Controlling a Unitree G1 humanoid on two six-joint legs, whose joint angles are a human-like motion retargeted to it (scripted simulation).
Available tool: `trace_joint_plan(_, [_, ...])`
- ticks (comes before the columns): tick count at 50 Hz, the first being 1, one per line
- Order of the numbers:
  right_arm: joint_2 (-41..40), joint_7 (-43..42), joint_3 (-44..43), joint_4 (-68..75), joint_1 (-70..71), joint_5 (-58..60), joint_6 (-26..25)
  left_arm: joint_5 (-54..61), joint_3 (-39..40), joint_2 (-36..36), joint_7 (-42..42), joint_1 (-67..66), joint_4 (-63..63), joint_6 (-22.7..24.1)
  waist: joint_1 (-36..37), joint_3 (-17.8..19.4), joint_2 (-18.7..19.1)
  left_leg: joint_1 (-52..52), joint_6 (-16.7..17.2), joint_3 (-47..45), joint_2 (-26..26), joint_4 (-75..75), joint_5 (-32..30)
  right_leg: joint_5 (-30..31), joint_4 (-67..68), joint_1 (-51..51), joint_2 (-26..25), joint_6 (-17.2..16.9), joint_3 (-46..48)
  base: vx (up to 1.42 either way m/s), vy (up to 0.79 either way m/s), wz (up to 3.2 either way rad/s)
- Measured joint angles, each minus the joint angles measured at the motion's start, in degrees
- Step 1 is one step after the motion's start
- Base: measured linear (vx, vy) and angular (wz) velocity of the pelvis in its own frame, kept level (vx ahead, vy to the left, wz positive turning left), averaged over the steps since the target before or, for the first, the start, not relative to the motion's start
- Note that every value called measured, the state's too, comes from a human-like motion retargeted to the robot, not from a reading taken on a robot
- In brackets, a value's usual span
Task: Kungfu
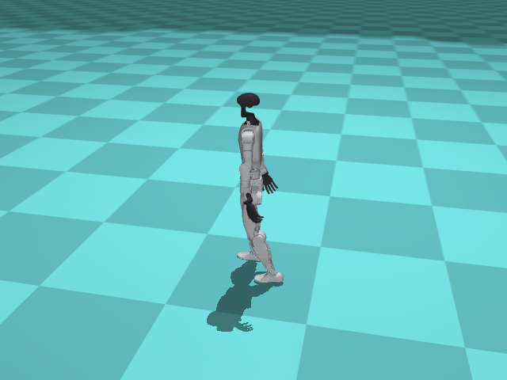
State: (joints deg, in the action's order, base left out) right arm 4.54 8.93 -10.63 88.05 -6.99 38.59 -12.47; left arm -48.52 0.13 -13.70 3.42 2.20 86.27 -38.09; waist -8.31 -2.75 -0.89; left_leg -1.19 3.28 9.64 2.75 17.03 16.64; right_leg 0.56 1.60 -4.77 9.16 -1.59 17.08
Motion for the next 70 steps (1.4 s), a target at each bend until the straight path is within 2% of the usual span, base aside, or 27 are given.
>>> trace_joint_plan(2, [1.1,4.6,0.5,-1.2,1.1,0.8,-1.5,13.7,5.0,-0.4,-12.2,-1.7,3.4,-2.0,-1.1,0.5,0.0,-3.0,3.4,-3.4,-1.7,3.9,-3.2,-1.3,-0.2,1.4,-0.8,1.1,4.3,0.12,-0.24,1.48])
trace_joint_plan(3, [1.8,5.9,1.2,-2.1,1.6,0.2,-2.3,21.1,7.4,-1.0,-16.6,-2.8,4.6,-0.2,-2.2,0.9,0.3,-4.2,4.6,-4.9,-2.4,5.3,-3.9,-1.8,-0.2,1.9,-0.9,1.1,5.7,0.16,-0.23,1.5])
trace_joint_plan(7, [4.5,4.3,1.3,-6.0,2.7,-4.6,-3.0,43.8,12.6,-3.5,-19.4,-8.8,5.3,8.0,-1.5,1.4,0.8,-4.5,5.2,-20.0,-5.5,0.6,-2.2,-3.8,0.5,3.2,-2.8,1.7,7.4,0.13,-0.16,0.7])
trace_joint_plan(8, [5.0,2.9,0.7,-7.2,2.7,-6.0,-2.6,46.8,14.5,-3.4,-20.3,-10.3,5.2,10.1,-1.6,1.4,1.1,-4.1,5.0,-23.1,-5.7,-2.0,-2.5,-4.3,0.7,3.5,-3.4,1.7,8.1,0.15,-0.14,0.87])
trace_joint_plan(10, [5.8,0.0,-0.8,-9.8,2.4,-9.1,-1.0,50.4,17.9,-3.0,-22.7,-13.0,5.2,15.4,-2.6,1.0,1.0,-3.5,1.6,-25.7,-4.5,-4.9,-1.2,-5.2,0.9,4.5,-3.4,1.2,9.9,0.15,-0.1,1.21])
trace_joint_plan(12, [6.4,-3.3,-2.3,-11.9,2.1,-12.3,0.4,52.1,19.5,-2.6,-24.7,-14.5,5.9,19.4,-4.2,0.3,1.2,-0.6,0.6,-35.9,-7.0,-7.7,0.7,-6.1,1.3,5.2,-3.5,0.5,12.2,0.15,-0.02,1.16])
trace_joint_plan(14, [6.6,-7.3,-3.2,-12.6,2.5,-16.7,1.7,53.7,19.6,-2.2,-26.4,-14.6,8.0,22.1,-4.6,0.3,1.7,1.1,0.3,-34.2,-6.0,-10.6,1.4,-6.7,2.3,5.8,-4.2,-0.3,13.2,0.19,0.06,0.68])
trace_joint_plan(17, [5.9,-10.8,-5.1,-11.9,4.1,-22.3,2.1,52.2,19.6,-1.7,-27.0,-13.4,9.8,22.0,-5.5,0.0,1.6,0.1,1.4,-27.2,-5.1,-10.9,1.7,-5.3,5.3,5.1,-3.4,-3.7,14.6,0.11,0.06,0.61])
trace_joint_plan(20, [4.8,-9.6,-7.2,-11.3,6.2,-24.6,1.9,49.4,17.2,-0.8,-26.5,-10.2,9.5,21.1,-5.7,0.9,1.7,0.9,0.9,-31.9,-6.5,-12.7,1.4,0.4,12.4,1.6,-1.2,-11.6,14.1,-0.02,0.1,0.52])
trace_joint_plan(21, [4.9,-8.5,-6.8,-11.0,6.7,-24.7,2.4,48.6,15.7,-0.4,-26.2,-8.9,8.9,21.0,-5.7,1.7,2.5,1.0,0.6,-30.4,-6.7,-12.8,1.6,2.4,15.6,-0.1,-1.4,-12.3,13.0,-0.03,0.15,0.44])
trace_joint_plan(23, [5.6,-6.6,-5.2,-10.1,7.5,-24.2,3.2,46.8,12.4,0.4,-25.2,-6.5,7.4,20.2,-5.8,2.8,4.2,1.1,0.1,-28.3,-7.5,-13.3,1.6,4.4,21.4,-3.4,-2.2,-11.7,10.3,0.03,0.15,0.36])
trace_joint_plan(25, [6.1,-6.0,-3.0,-8.5,8.5,-21.9,3.2,43.9,10.2,0.8,-23.3,-4.1,5.5,18.3,-6.0,3.2,5.0,1.5,0.1,-28.8,-8.1,-13.8,1.3,1.2,24.1,-5.5,-2.1,-11.2,8.5,0.08,0.11,0.32])
trace_joint_plan(29, [4.6,-8.6,-1.8,-6.3,8.5,-14.6,2.6,32.4,8.1,1.3,-18.1,-0.7,-0.5,15.8,-6.8,3.2,3.8,2.1,0.3,-26.4,-6.6,-14.0,0.7,-1.4,14.5,-4.2,2.2,-8.0,7.4,0.1,-0.02,0.71])
trace_joint_plan(33, [3.1,-11.2,0.7,-5.1,6.3,-11.3,3.3,23.7,2.8,0.8,-12.7,2.8,-4.8,16.5,-6.4,3.5,2.3,3.9,0.5,-22.5,-5.5,-13.9,1.1,2.4,1.2,0.4,4.9,-3.2,10.7,0.18,-0.13,0.88])
trace_joint_plan(35, [1.9,-12.0,2.0,-4.6,5.3,-10.4,3.1,20.0,0.9,0.2,-9.4,4.3,-6.6,16.7,-6.5,3.4,1.1,5.1,1.0,-20.6,-4.9,-13.8,1.4,4.5,-3.5,2.3,5.7,-7.2,14.3,0.22,-0.24,0.82])
trace_joint_plan(37, [0.1,-11.7,2.8,-4.0,4.4,-9.4,2.8,16.1,0.5,-0.4,-6.9,4.8,-8.2,16.4,-4.9,2.7,0.2,5.5,1.8,-20.1,-5.4,-13.7,1.5,6.8,-2.4,1.8,5.1,-4.2,11.2,0.22,-0.3,0.19])
trace_joint_plan(40, [-2.2,-8.7,3.5,-3.3,3.7,-8.1,1.3,12.2,1.2,-0.2,-7.1,4.5,-9.2,16.3,-2.2,1.7,-0.8,6.0,2.4,-20.1,-5.7,-13.7,1.2,5.3,-1.5,2.2,4.5,-2.3,14.4,0.14,-0.32,0.16])
trace_joint_plan(44, [-2.2,-2.9,2.0,-5.9,3.2,-6.0,-0.1,18.8,1.5,2.7,-18.7,4.9,-5.4,17.1,-0.6,2.1,-0.4,3.8,3.4,-17.4,-7.3,-11.2,0.8,2.2,-0.2,4.1,4.5,-4.2,17.1,-0.01,-0.21,0.64])
trace_joint_plan(47, [-0.3,-2.8,2.2,-6.2,3.3,-7.8,0.8,26.6,1.0,4.7,-25.9,3.6,-1.3,22.1,-2.3,0.9,-0.1,0.7,3.3,-14.1,-7.6,-8.4,1.0,1.2,-0.9,5.1,3.9,-4.2,20.0,0.09,-0.15,0.9])
trace_joint_plan(50, [2.1,-0.3,1.3,-4.8,5.0,-5.6,0.1,25.8,0.9,5.0,-22.7,1.0,0.9,25.1,-3.4,-0.9,0.0,-2.4,3.7,-12.8,-7.8,-5.6,1.1,0.9,-0.6,3.9,4.4,-4.4,20.6,0.04,-0.03,0.3])
trace_joint_plan(55, [5.7,3.8,-0.1,-8.4,8.2,-7.7,-4.4,17.8,-1.2,3.3,-16.7,1.0,2.8,21.2,-1.1,1.6,-0.3,-6.0,5.1,-14.4,-8.5,0.1,1.3,1.3,1.2,2.0,6.3,-5.1,18.7,-0.13,0.21,-0.3])
trace_joint_plan(58, [7.2,1.0,-0.5,-12.4,7.3,-14.3,-1.0,22.0,-1.8,3.1,-16.5,1.7,1.5,26.3,-1.0,2.0,-0.7,-8.5,4.6,-13.8,-7.4,2.8,3.1,2.2,1.7,1.1,7.9,-5.9,18.8,-0.11,0.28,0.16])
trace_joint_plan(60, [7.5,-2.0,-1.2,-14.7,6.4,-18.4,2.8,24.1,-1.8,2.7,-17.1,2.4,0.9,27.4,-1.0,1.9,-1.0,-9.6,3.6,-13.4,-6.5,3.6,5.1,3.2,2.0,0.4,9.1,-6.7,18.7,-0.07,0.34,0.09])
trace_joint_plan(63, [7.1,-6.0,-2.1,-16.1,6.3,-22.8,7.8,22.5,-0.6,1.8,-17.8,4.0,1.0,25.4,-3.1,2.4,-0.9,-9.1,1.4,-12.6,-4.7,2.2,5.8,5.8,2.4,-0.3,10.8,-9.6,18.7,-0.07,0.35,0.09])
trace_joint_plan(65, [5.9,-7.4,-2.6,-16.2,7.1,-24.5,8.3,20.8,0.9,0.9,-17.2,4.9,0.7,24.0,-3.0,3.6,-1.8,-8.5,0.5,-14.6,-3.4,1.2,5.1,9.0,1.9,-1.4,11.9,-12.7,15.6,-0.15,0.46,-0.71])
trace_joint_plan(67, [4.4,-7.5,-3.0,-15.5,7.8,-25.2,8.4,19.7,1.5,-0.5,-15.4,5.5,0.2,23.1,-2.7,3.9,-1.4,-9.2,0.5,-16.4,-4.5,0.8,5.0,12.0,0.2,-3.6,9.8,-13.4,13.4,-0.27,0.32,-0.93])
trace_joint_plan(70, [2.9,-6.8,-2.2,-13.0,6.8,-24.7,10.1,18.7,2.2,-2.3,-13.0,4.6,-0.1,22.1,-2.9,2.9,-0.1,-8.8,-0.3,-17.9,-5.1,-1.9,3.7,8.8,-0.7,-4.2,7.6,-13.4,12.1,-0.08,0.29,-0.44])
